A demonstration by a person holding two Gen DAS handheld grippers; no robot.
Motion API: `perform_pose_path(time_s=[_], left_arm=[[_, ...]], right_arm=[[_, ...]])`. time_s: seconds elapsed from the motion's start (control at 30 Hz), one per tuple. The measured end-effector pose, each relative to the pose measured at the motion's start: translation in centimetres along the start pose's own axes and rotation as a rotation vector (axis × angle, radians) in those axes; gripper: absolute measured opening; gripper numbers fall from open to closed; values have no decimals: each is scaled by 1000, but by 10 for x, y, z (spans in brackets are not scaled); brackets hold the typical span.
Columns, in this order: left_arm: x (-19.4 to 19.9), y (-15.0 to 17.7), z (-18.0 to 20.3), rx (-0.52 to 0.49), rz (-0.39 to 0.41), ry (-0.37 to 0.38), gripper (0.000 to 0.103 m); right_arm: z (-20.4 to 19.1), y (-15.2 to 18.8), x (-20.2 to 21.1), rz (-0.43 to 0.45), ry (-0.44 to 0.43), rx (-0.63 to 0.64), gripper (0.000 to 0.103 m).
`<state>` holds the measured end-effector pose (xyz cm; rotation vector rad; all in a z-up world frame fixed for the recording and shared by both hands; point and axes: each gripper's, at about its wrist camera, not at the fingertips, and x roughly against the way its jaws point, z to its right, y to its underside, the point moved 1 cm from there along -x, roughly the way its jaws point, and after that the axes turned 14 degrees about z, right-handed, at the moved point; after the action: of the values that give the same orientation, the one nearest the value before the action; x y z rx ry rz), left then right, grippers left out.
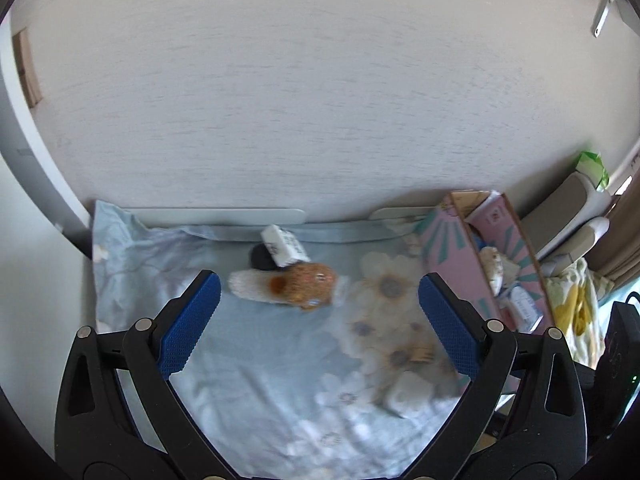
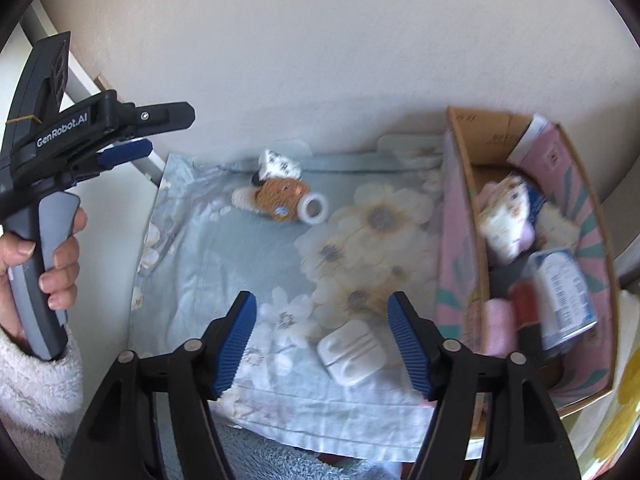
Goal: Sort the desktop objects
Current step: 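Move both open tools back over the table objects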
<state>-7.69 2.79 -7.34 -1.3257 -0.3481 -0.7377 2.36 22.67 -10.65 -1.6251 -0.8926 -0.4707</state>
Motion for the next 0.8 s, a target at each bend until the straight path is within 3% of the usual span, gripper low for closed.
perform_pose_path(time_s=[0.27,0.37,0.57,0.73,0.8], left_arm=[[-25,32,-30,-152,20,-42,99],[-49,46,-33,-149,-13,-19,99],[-92,73,-25,-171,23,-4,98],[-114,85,-18,-199,54,21,93],[-122,89,-17,-207,46,22,87]], right_arm=[[-20,34,-28,-9,29,12,72],[-21,48,-36,22,106,23,72],[-14,83,-58,43,216,-9,72],[-7,105,-65,88,240,-34,72],[-3,109,-66,113,244,-36,72]])
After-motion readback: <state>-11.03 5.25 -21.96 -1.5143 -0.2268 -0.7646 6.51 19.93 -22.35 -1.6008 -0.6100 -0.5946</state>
